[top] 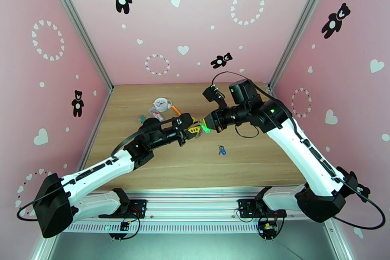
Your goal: Remove the keys from the keyring
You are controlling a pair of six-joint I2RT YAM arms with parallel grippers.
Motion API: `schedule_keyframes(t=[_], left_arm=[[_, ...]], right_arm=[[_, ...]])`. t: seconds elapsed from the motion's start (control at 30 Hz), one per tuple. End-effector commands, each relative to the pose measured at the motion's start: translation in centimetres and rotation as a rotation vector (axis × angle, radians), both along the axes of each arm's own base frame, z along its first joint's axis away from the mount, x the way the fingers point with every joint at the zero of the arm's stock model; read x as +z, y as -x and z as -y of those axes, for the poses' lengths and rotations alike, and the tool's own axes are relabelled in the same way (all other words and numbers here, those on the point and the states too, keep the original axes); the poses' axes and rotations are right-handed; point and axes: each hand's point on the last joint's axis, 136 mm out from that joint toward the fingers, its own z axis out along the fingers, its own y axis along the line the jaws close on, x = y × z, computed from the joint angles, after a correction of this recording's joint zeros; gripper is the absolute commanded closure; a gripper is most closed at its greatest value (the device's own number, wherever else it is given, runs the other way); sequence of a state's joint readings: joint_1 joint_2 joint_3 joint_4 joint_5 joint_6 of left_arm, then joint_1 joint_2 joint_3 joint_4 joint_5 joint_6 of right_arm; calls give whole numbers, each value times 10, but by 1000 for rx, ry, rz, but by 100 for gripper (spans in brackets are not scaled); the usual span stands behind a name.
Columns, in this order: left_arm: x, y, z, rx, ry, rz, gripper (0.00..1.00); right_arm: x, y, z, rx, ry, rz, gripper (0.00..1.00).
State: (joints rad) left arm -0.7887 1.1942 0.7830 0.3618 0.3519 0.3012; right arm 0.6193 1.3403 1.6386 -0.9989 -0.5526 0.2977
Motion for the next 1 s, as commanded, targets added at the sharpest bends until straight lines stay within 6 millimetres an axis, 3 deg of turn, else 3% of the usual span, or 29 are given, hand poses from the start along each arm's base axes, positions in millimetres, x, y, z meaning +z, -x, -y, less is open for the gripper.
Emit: schedule_keyframes(t=[0.0, 0.13, 0.2, 0.4, 0.6, 0.7, 0.73, 0.97], left_arm=[[4, 0, 3, -12, 9, -26, 54], [13, 17, 4, -87, 42, -69, 46], [28, 21, 5, -105, 71, -70, 44], [36, 14, 5, -55, 91, -74, 39], [32, 1, 1, 19, 86, -58, 43], [44, 2, -8, 55, 130, -20, 45], [36, 0, -12, 77, 123, -28, 46], [27, -8, -17, 138, 68, -4, 51]], right_arm=[[8, 6, 3, -9, -29, -2, 100], [1, 6, 3, -13, -7, -33, 100], [0, 5, 3, -21, -1, -34, 100], [-8, 2, 2, -46, 33, -31, 100], [-9, 0, 1, -54, 41, -21, 100], [-13, -1, 5, -67, 68, -19, 100], [-14, -2, 6, -70, 73, -18, 100], [-12, -3, 4, -71, 66, -15, 100]])
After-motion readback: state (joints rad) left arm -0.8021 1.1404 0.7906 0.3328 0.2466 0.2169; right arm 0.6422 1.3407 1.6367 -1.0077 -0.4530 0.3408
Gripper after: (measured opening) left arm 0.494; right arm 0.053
